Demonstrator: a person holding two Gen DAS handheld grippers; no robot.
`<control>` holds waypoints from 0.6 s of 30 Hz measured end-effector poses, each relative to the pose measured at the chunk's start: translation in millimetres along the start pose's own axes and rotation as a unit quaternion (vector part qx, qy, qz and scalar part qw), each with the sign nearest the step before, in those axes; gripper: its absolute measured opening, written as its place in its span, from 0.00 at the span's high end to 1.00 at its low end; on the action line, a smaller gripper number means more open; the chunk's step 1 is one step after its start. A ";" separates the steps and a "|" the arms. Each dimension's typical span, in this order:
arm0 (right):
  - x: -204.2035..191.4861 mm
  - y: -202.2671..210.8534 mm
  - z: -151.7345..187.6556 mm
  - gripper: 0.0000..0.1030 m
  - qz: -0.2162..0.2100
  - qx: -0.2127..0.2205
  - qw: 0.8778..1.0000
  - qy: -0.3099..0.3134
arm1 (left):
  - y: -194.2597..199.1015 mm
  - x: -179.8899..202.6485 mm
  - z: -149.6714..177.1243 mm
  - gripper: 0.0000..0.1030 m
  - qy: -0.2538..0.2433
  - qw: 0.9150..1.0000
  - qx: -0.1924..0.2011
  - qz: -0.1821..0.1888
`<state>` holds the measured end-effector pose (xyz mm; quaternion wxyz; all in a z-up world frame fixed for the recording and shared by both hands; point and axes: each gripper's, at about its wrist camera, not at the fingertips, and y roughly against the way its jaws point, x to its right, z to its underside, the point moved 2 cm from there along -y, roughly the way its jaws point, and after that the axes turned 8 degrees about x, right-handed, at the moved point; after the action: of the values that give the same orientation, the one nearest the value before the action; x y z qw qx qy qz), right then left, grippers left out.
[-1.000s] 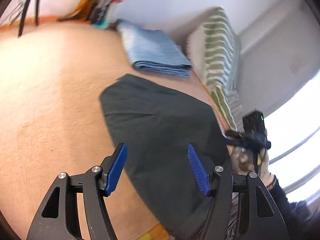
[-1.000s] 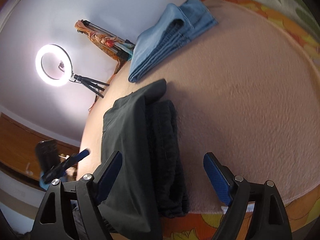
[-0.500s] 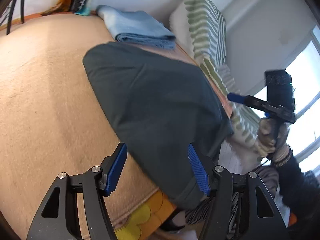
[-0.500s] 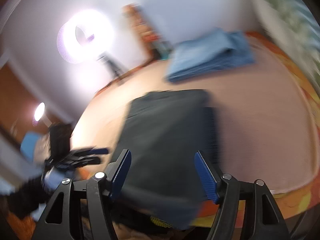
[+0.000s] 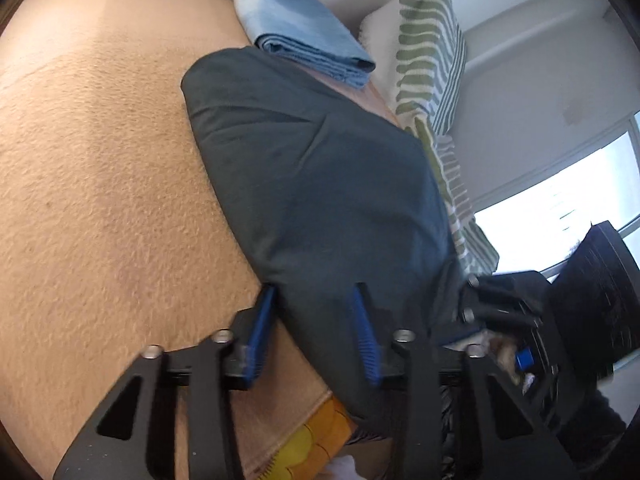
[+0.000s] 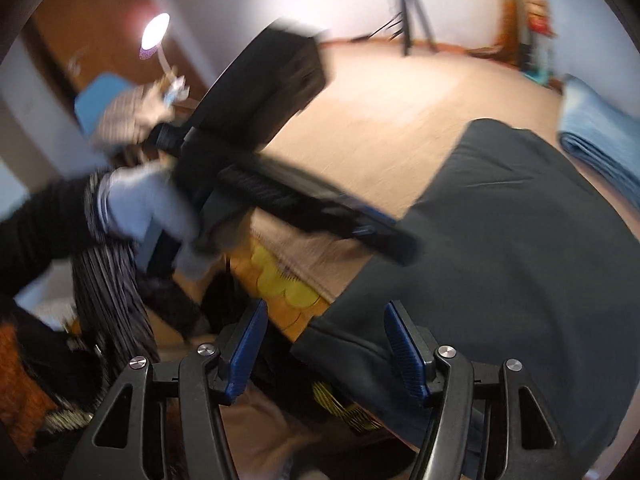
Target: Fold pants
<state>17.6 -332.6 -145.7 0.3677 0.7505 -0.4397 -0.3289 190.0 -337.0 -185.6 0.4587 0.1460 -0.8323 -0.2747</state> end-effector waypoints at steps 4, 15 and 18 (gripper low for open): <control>-19.9 -11.6 8.6 0.80 0.043 -0.048 0.996 0.069 | -1.4 0.0 -0.6 0.83 -0.013 1.000 -0.001 -0.009; -51.3 23.1 12.6 0.99 0.237 0.016 0.947 0.217 | 3.1 2.5 -7.7 0.92 -0.003 0.999 0.041 -0.007; -43.6 40.7 12.8 0.99 0.295 0.042 0.928 0.222 | 9.4 6.9 -15.2 0.92 0.011 0.998 0.064 0.010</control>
<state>-27.1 -310.6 -110.6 0.5042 0.6557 -0.5619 -0.0114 199.3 -337.7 -168.8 0.4601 0.1693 -0.8447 -0.2146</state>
